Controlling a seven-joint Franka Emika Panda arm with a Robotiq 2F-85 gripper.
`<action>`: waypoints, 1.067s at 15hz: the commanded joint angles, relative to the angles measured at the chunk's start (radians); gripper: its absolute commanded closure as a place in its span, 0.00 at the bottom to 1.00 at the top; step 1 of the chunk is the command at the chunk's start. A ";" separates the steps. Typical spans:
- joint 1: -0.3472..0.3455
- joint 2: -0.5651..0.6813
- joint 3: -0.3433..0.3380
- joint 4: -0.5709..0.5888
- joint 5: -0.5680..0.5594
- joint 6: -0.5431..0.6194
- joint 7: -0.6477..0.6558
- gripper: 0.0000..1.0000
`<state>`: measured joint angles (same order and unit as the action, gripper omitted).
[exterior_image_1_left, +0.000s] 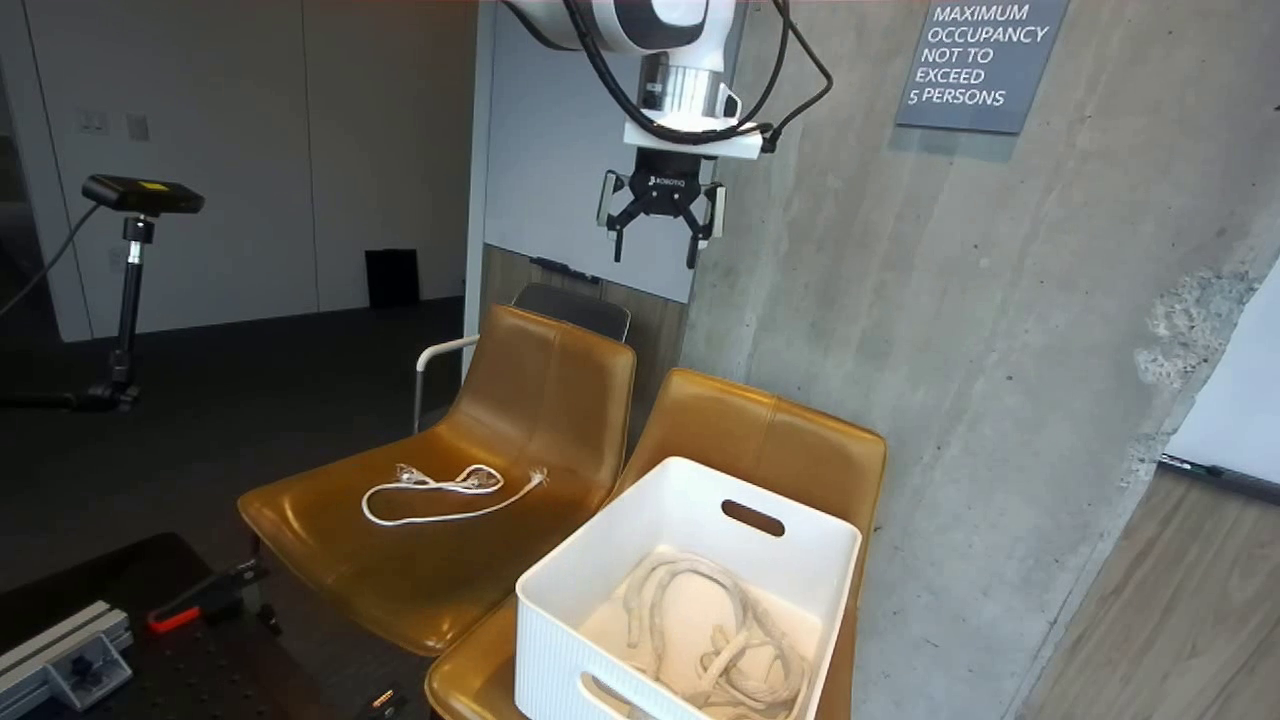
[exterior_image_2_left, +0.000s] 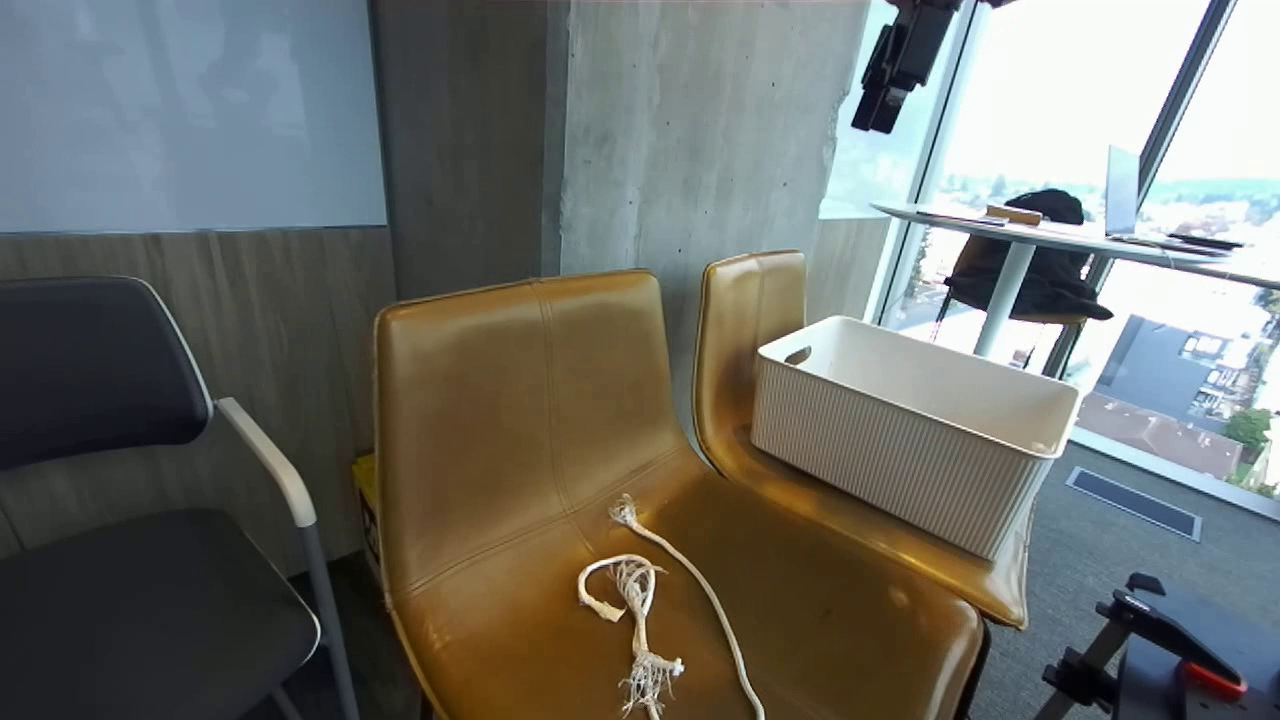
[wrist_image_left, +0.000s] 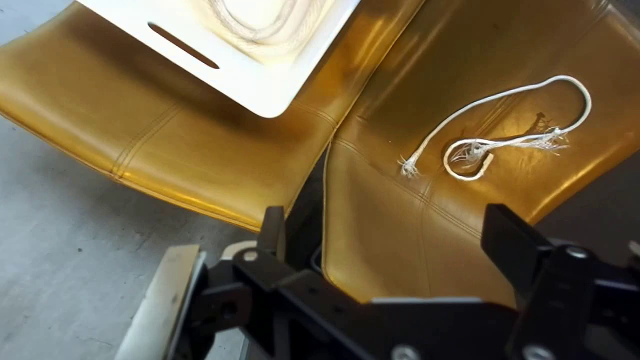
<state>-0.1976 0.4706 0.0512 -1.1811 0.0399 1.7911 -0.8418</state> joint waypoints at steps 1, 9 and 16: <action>0.061 -0.100 0.020 -0.252 -0.015 0.172 0.048 0.00; 0.212 -0.168 0.043 -0.702 -0.072 0.560 0.191 0.00; 0.332 -0.093 0.121 -0.925 -0.155 0.850 0.376 0.00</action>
<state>0.1098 0.3644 0.1515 -2.0619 -0.0727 2.5555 -0.5317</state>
